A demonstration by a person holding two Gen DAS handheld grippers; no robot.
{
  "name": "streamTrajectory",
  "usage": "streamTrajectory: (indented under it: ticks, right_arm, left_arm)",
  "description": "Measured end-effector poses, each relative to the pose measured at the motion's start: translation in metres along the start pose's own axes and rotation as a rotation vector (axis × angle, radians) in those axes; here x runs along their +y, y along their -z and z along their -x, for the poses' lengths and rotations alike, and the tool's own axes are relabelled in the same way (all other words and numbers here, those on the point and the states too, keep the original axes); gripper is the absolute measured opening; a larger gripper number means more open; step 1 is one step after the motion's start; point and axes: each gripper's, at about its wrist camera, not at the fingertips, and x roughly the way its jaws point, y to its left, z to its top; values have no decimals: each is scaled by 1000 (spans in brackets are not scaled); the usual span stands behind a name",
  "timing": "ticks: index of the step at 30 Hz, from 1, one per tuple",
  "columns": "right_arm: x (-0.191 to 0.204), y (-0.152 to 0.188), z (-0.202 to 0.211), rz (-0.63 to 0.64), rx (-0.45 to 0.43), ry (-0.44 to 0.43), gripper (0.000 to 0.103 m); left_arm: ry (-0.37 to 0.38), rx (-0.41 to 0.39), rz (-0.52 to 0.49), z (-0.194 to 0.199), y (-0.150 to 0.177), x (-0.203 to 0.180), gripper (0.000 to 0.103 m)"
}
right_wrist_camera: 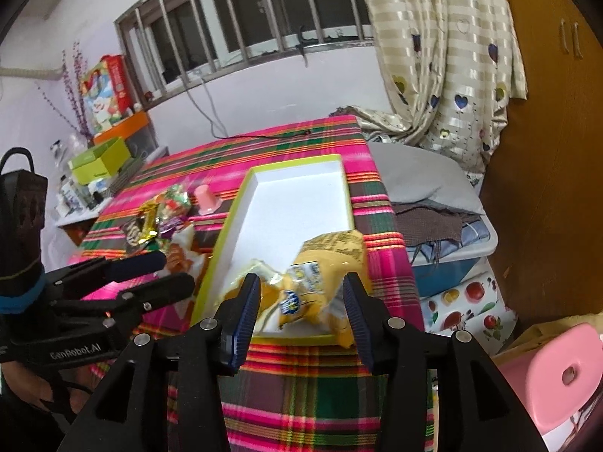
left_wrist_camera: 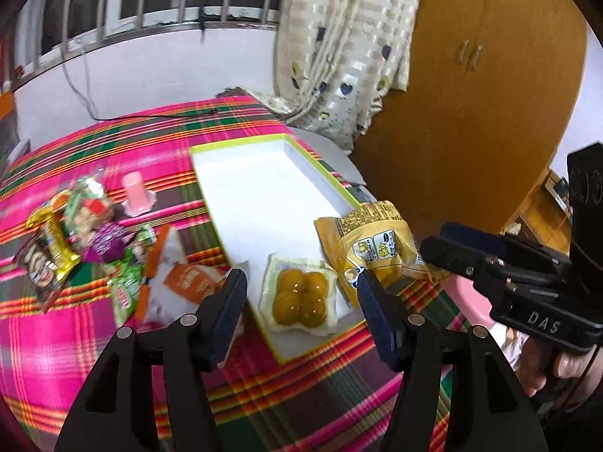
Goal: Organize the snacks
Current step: 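Carry both items into the white box and open both grippers to release them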
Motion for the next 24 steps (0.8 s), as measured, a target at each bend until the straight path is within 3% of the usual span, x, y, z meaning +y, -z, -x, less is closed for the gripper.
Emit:
streamTrajectory:
  ticks: [11,24]
  right_arm:
    - [37,6,5,64,13,-47,48]
    - [71,10,6,120,37,-82,50]
  left_arm:
    - [-71,-71,78,49,18,22,62]
    - [-116,-114,133,78,37,46,62]
